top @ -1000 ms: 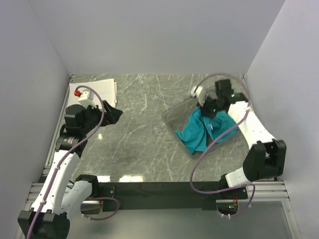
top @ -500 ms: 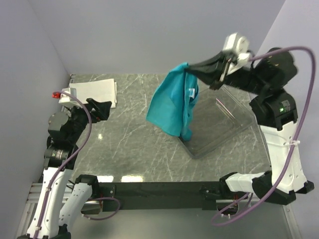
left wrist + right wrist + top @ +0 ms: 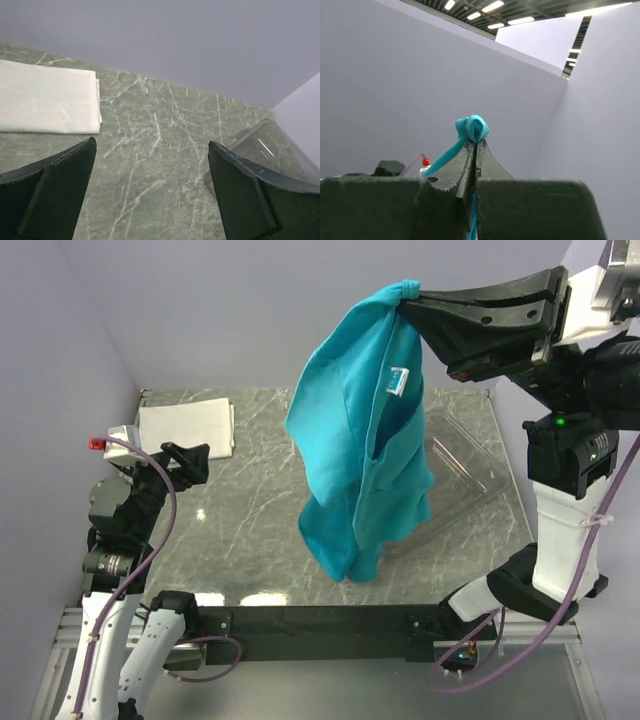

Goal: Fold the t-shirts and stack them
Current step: Move the tshirt to the center of the board

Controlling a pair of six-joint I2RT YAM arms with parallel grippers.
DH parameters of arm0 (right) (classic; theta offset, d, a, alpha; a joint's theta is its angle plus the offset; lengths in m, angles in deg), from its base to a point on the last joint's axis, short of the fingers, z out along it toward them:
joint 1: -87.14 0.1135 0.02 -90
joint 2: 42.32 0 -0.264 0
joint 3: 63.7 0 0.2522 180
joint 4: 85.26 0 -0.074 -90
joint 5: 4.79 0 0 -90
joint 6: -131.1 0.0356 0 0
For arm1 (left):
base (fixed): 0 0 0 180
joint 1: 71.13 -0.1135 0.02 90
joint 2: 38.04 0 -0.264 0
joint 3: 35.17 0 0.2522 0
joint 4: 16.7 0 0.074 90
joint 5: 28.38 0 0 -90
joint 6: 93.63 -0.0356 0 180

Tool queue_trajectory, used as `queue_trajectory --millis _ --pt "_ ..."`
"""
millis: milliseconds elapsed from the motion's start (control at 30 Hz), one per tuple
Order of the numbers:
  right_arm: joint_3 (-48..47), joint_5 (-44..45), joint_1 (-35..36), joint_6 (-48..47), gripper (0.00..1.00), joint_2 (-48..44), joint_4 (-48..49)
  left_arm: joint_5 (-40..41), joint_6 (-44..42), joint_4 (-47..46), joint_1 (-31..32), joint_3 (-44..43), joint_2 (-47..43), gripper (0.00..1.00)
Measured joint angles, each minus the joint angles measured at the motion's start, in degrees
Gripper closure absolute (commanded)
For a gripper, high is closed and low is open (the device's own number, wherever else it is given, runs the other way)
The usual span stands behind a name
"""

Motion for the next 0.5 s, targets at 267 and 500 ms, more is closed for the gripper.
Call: queue_trajectory --millis 267,500 --pt "19.21 1.16 5.38 -6.56 1.0 -6.69 -3.3 0.48 -0.72 0.96 0.0 0.0 -0.63 0.01" --pt "37.55 0.85 7.06 -17.22 1.0 -7.96 -9.99 0.39 -0.81 0.98 0.0 0.0 -0.87 0.01"
